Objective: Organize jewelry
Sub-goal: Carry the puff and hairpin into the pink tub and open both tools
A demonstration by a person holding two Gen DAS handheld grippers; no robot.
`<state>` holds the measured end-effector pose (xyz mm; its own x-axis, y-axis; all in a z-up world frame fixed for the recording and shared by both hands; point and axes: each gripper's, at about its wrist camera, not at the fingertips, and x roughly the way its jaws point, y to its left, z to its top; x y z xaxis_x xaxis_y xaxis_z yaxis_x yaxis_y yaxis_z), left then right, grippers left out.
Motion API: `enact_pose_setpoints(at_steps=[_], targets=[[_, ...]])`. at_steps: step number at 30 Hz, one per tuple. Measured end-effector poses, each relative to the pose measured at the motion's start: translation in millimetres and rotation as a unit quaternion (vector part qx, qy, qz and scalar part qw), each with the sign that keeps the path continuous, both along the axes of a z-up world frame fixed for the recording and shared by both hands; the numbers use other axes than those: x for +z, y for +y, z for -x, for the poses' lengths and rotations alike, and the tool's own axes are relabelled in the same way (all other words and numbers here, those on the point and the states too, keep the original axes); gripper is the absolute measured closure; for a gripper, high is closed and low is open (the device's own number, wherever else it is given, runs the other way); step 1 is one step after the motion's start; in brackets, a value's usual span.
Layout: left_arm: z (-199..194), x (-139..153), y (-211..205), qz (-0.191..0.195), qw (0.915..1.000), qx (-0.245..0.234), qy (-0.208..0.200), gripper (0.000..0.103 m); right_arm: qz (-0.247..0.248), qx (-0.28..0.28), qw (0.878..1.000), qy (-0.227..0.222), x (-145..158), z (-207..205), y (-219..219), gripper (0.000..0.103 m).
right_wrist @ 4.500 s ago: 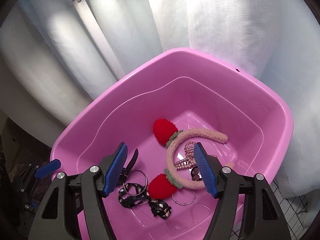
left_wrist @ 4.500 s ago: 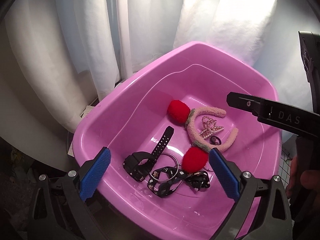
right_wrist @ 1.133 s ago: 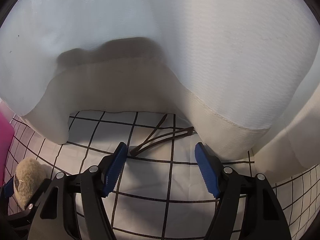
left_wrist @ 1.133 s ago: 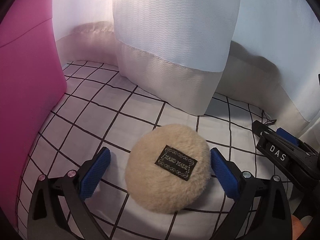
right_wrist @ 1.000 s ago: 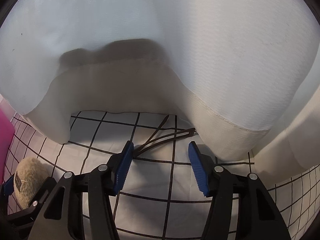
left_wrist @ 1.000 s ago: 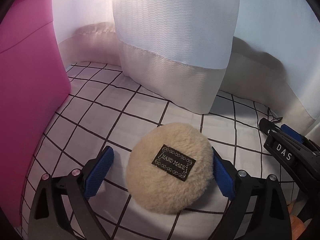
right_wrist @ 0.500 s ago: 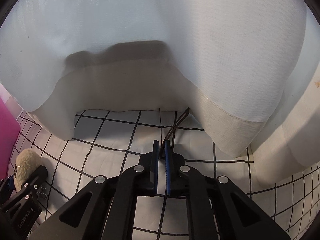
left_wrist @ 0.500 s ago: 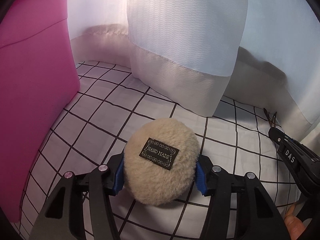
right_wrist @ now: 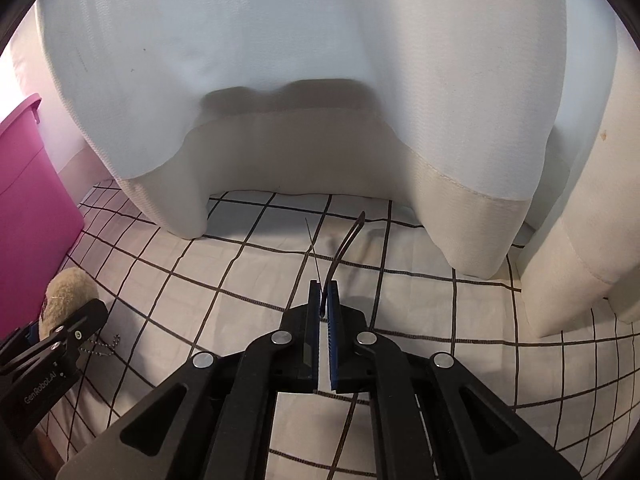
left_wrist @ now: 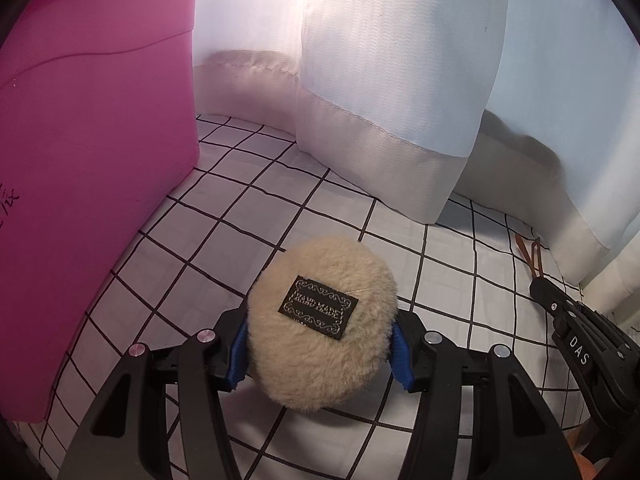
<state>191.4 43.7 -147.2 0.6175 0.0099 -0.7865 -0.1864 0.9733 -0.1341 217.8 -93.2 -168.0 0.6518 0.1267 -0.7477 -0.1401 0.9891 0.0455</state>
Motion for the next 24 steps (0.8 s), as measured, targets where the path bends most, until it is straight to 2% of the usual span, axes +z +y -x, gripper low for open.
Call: enact_pose_setpoints(at_steps=[5,7,10,11,17,24], targets=[[5.6,-0.6,4.1,0.002,1.0,0.002,0.003,0.049,-0.017,0.023,0.999,0.016,-3.1,34.6,-4.2,0.099],[11.1,-0.9,3.3,0.007,1.0,0.003,0.003,0.049,-0.015,0.035,0.999,0.015,-12.1,35.9,-17.2,0.099],[16.0,1.5,1.9,0.009,1.0,0.0,0.002,0.049,-0.013,0.047,0.999,0.011,-6.5,43.9,-23.0,0.099],[18.3,3.3,0.6,0.009,1.0,-0.002,0.002,0.049,-0.014,0.049,0.999,0.009,-5.0,54.2,-37.4,0.099],[36.0,29.4,-6.9,0.009,0.9999,-0.008,-0.011,0.049,-0.012,0.07,0.997,-0.006,34.5,54.4,-43.1,0.099],[56.4,87.2,-14.5,0.01,0.9991,0.004,-0.042,0.049,-0.013,0.123,0.992,-0.03,86.5,65.5,-38.1,0.099]])
